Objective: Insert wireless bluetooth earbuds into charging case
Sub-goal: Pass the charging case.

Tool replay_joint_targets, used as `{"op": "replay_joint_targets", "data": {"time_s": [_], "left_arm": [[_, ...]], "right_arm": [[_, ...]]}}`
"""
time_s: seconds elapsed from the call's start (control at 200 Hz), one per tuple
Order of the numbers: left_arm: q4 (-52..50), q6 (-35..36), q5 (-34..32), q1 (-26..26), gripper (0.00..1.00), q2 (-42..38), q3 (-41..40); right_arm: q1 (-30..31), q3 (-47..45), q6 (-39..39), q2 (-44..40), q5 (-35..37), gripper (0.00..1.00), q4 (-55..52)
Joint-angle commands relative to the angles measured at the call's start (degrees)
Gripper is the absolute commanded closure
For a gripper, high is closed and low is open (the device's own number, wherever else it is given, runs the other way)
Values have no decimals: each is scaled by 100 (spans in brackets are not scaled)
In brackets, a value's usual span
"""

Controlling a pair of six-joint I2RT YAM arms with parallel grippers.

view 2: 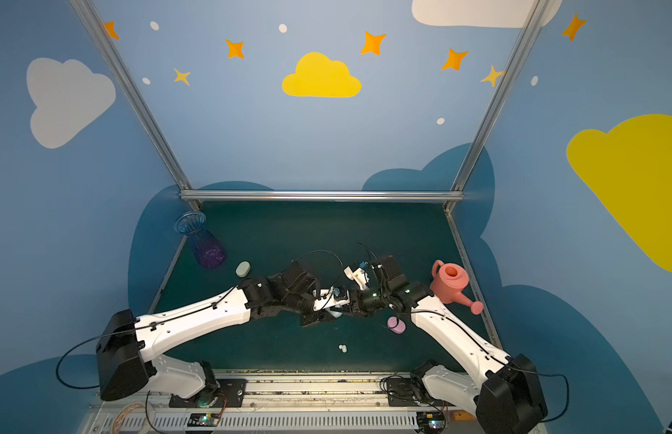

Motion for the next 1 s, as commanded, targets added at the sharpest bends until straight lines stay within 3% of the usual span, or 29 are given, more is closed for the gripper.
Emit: {"op": "replay_joint_targets", "data": {"time_s": [0.0, 0.11, 0.16, 0.205, 0.285, 0.37, 0.581, 0.701, 0.901, 0.996], "left_arm": [[-53, 79, 48, -11, 96, 0, 106], [-32, 53, -7, -15, 96, -18, 68], [-8, -23, -80, -15, 91, -45, 33], [34, -59, -138, -15, 82, -79, -18], [128, -151, -281, -11, 52, -175, -142], [310, -326, -489, -15, 31, -365, -367], [1063, -1356, -713, 95, 1, -1189, -1238], [1506, -2585, -704, 264, 0, -1620, -1579], [2468, -5784, -235, 901, 0, -1743, -1810], [2653, -6584, -136, 1067, 0, -1702, -1754]], "right_arm": [[38, -48, -15, 35, 38, 66, 45], [33, -39, -14, 16, 64, 68, 38], [30, -32, -6, -13, 94, 69, 22], [26, -45, 3, -38, 110, 70, 27], [-7, -48, 12, -86, 157, 70, 2], [-120, -71, -1, -166, 199, 71, -61], [-637, -243, -4, -547, 346, 71, -143], [-844, -437, 316, -874, 604, 72, 197], [-942, -1035, 1108, -1541, 1387, 73, 1477], [-928, -1266, 1388, -1839, 1851, 75, 2075]]}}
